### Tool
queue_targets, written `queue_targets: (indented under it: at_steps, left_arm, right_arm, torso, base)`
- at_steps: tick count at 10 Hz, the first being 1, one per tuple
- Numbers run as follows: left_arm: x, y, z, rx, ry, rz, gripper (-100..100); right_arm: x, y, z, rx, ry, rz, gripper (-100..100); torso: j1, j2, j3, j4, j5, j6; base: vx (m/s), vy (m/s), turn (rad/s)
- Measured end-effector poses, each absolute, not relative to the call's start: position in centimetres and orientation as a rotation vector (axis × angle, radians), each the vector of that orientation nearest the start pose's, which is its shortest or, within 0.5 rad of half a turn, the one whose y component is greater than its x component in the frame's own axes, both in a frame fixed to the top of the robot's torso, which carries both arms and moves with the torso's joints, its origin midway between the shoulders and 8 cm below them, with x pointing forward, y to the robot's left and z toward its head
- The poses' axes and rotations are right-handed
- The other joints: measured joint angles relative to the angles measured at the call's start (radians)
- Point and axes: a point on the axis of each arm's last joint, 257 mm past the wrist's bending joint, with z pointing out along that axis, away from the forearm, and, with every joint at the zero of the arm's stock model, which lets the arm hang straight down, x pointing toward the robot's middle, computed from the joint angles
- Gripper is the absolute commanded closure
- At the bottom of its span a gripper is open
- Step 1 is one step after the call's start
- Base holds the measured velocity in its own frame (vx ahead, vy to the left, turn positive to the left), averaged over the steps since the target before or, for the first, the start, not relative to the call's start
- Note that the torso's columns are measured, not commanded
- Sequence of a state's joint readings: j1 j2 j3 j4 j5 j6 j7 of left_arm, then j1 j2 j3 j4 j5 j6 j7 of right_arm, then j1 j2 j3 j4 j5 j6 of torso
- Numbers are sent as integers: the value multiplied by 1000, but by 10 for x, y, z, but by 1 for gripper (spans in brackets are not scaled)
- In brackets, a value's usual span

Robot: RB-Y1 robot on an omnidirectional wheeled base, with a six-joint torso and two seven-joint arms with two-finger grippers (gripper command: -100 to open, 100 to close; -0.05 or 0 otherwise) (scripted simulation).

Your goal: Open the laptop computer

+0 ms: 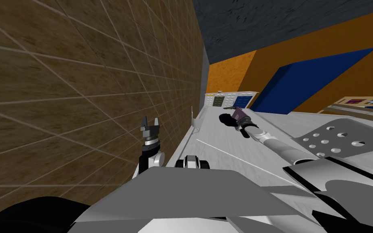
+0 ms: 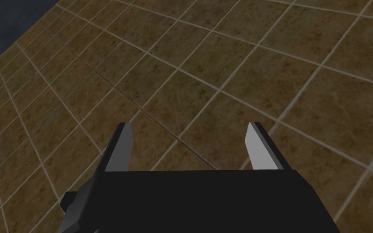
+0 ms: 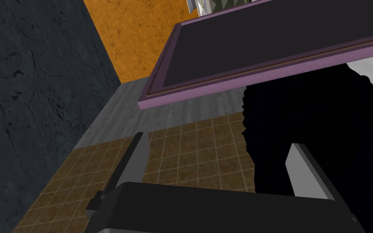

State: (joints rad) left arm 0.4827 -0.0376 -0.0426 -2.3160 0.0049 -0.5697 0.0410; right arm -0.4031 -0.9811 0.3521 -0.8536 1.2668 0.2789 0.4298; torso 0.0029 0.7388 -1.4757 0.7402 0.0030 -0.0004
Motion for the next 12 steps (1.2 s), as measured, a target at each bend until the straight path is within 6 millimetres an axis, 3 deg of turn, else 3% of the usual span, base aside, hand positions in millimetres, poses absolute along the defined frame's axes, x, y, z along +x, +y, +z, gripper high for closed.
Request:
queue_targets:
  at_steps: [3, 4, 12]
  left_arm:
    - [325, 265, 58, -607, 480, -1416, 0]
    - [325, 265, 58, -607, 480, -1416, 0]
    - [326, 265, 58, -607, 480, -1416, 0]
  right_arm:
    - [565, -664, -141, -707, 1666, -1369, -100]
    - [565, -664, -141, -707, 1666, -1369, 100]
    - [590, -641, -130, -405, 1695, -1090, 100]
  torso:
    - [-4, 0, 0, -2, -3, 0]
    - [-4, 0, 0, -2, -3, 0]
    - [-6, -1, 0, -2, -4, 3]
  base:
    - [4, 3, -4]
    - [0, 0, 0]
    - [-80, -123, -1]
